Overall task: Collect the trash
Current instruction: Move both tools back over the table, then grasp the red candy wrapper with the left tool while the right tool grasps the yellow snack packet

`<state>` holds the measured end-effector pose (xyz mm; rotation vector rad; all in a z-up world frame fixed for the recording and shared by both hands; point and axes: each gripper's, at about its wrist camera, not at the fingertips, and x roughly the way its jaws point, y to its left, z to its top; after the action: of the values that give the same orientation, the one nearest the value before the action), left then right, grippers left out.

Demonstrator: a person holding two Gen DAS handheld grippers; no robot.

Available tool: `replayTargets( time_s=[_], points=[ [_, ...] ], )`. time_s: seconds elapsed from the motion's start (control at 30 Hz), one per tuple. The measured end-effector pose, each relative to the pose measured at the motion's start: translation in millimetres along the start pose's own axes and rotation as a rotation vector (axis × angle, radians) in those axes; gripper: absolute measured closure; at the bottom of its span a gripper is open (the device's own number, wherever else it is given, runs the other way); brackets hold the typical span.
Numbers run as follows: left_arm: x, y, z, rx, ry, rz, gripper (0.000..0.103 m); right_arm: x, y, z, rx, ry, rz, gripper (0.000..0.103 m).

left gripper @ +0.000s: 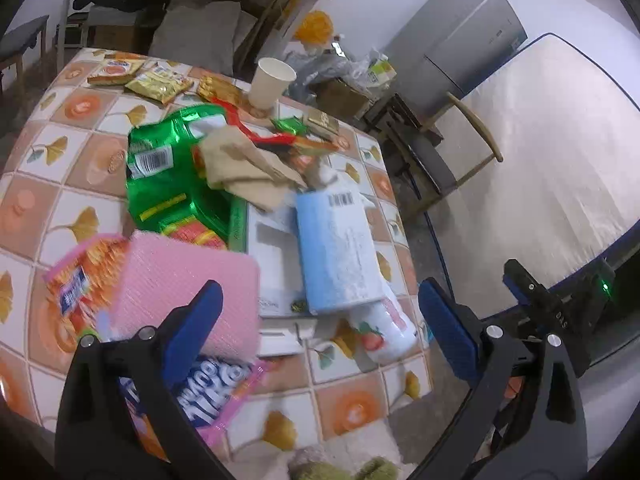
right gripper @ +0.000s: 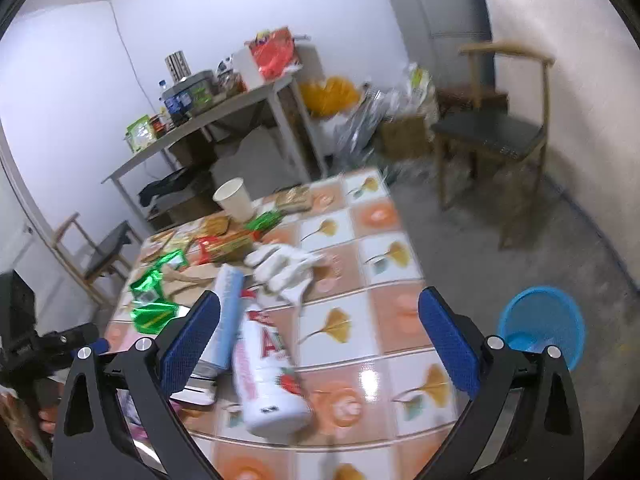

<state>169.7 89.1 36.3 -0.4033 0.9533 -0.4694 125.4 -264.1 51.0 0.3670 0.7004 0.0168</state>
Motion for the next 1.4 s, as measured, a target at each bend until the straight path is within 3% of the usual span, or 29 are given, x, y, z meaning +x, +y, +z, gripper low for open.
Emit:
replayTargets(
  time_s=[0.1,0.23,0.4,0.47,0.57,0.63,0.7,0.87,0.97,1.03,1.23,1.4],
  points=[
    [-4,-2,13,0.055,-0.038,-0.006,0.009,22,1,3,0.038,0.065,0.048,0.007],
    [-3,-12,39,0.168,-0.074,0.057,0.009,45,-5,7,0.085,0.128,0.112,0.007],
    [11,-14,99,0.235,-0.062,0.112,0.009,67,-11,20,0.123,0.172,0.199,0.01],
    [23,-7,128,0.213,-0.044,0.127,0.009,77,-8,33,0.135,0.188,0.265,0.011],
    [60,14,178,0.12,0.062,0.082,0.009,101,-5,58,0.194,0.239,0.427,0.014],
    [106,36,208,0.01,0.235,0.035,0.009,125,-1,72,0.24,0.291,0.493,0.018],
    [143,55,224,-0.085,0.348,0.027,0.009,154,5,83,0.283,0.36,0.531,0.023],
    [207,83,250,-0.115,0.423,0.218,0.009,217,19,92,0.348,0.519,0.575,0.028],
    [231,99,255,-0.139,0.467,0.296,0.01,246,25,89,0.373,0.601,0.567,0.034],
    [243,107,258,-0.143,0.482,0.331,0.02,262,30,87,0.383,0.645,0.568,0.037],
    [267,127,260,-0.194,0.527,0.388,0.038,294,41,78,0.403,0.752,0.561,0.045],
    [275,132,260,-0.208,0.537,0.383,0.053,308,40,74,0.443,0.785,0.579,0.054]
  ],
)
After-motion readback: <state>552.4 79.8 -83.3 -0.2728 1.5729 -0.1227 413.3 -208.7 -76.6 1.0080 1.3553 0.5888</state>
